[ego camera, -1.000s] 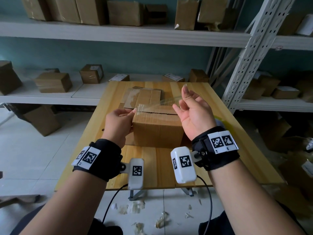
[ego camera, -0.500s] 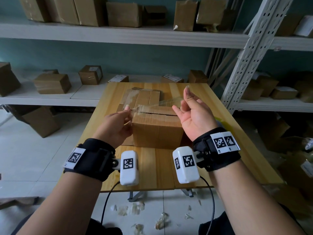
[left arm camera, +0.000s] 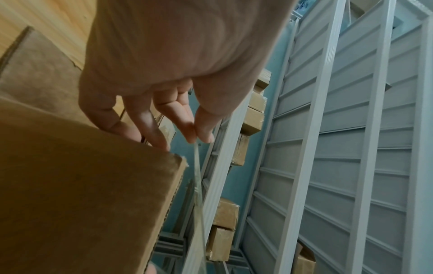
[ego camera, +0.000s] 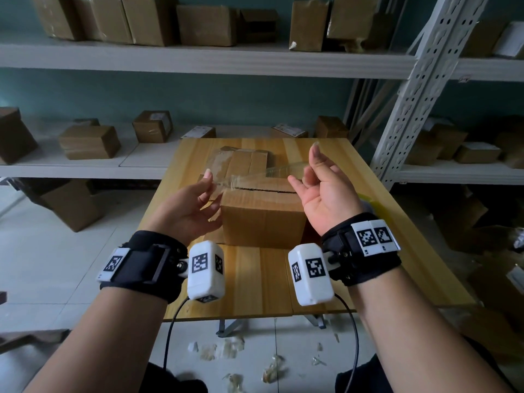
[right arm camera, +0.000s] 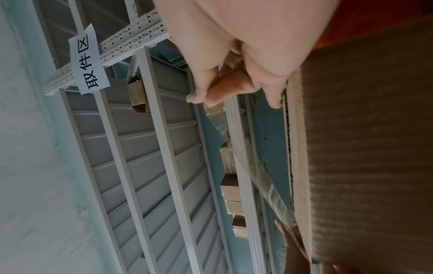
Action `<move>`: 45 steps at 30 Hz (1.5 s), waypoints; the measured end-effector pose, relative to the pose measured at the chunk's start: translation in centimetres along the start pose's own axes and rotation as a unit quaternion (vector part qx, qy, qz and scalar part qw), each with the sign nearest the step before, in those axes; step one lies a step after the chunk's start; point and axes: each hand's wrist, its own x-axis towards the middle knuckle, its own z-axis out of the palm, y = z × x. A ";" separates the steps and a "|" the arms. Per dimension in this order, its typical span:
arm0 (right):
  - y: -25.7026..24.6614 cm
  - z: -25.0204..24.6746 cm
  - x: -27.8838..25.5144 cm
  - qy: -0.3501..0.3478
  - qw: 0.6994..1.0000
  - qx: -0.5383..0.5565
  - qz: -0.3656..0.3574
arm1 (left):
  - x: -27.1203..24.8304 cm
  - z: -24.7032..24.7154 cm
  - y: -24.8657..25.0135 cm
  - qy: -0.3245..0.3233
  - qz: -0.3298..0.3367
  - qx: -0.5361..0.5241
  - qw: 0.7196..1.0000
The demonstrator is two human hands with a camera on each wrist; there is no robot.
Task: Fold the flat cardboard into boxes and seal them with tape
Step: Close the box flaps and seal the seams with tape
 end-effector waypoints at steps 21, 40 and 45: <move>0.2 -0.4 0.1 0.011 1.000 0.019 -0.006 | -0.3 0.8 -0.1 0.031 -0.035 0.023 0.999; 0.3 -0.2 -0.3 -0.003 1.000 0.010 -0.008 | -0.2 1.3 -1.1 0.055 -0.027 0.045 0.997; 0.3 -0.3 -0.4 -0.016 1.000 0.001 -0.012 | -0.1 2.0 -2.2 0.091 0.047 0.127 0.987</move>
